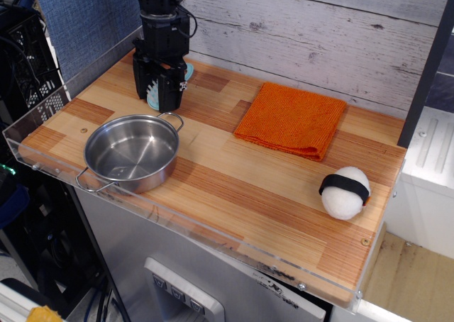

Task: Pick up blue brush on red cloth and move to the left

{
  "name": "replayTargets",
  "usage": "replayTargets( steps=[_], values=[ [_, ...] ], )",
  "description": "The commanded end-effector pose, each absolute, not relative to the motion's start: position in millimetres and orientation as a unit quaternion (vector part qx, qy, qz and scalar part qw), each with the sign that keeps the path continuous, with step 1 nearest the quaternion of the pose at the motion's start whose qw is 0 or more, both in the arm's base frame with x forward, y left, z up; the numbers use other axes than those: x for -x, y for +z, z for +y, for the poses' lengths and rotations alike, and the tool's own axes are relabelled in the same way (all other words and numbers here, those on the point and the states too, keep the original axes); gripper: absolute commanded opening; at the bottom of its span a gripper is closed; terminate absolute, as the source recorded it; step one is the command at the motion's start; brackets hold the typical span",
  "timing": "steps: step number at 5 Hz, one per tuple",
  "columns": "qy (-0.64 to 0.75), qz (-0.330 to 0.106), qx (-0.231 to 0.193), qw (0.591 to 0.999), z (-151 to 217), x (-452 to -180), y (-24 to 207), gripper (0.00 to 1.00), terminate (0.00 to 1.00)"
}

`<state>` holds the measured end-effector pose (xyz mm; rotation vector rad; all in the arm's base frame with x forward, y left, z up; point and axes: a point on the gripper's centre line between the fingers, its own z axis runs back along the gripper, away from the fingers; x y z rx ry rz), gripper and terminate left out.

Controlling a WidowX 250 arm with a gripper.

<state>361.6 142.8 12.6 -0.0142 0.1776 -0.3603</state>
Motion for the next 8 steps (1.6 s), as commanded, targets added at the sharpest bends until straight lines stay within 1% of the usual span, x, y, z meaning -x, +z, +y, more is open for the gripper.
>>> replayTargets(
  steps=[1, 2, 3, 4, 5, 6, 7, 8],
  values=[
    [-0.194, 0.068, -0.005, 0.979, 142, -365, 45, 1.00, 0.00],
    [-0.182, 0.028, -0.030, 0.983, 138, -356, 77, 1.00, 0.00],
    [-0.094, -0.013, -0.051, 0.994, 131, -342, 117, 1.00, 0.00],
    [-0.006, -0.039, -0.032, 0.999, 106, -331, 150, 1.00, 0.00],
    [0.001, -0.046, -0.017, 0.999, 74, -331, 164, 1.00, 0.00],
    [-0.028, -0.045, -0.014, 0.998, 61, -332, 166, 1.00, 0.00],
    [-0.028, -0.045, -0.014, 0.998, 61, -332, 166, 1.00, 0.00],
    [-0.028, -0.045, -0.014, 0.998, 61, -332, 166, 1.00, 1.00]
  ],
)
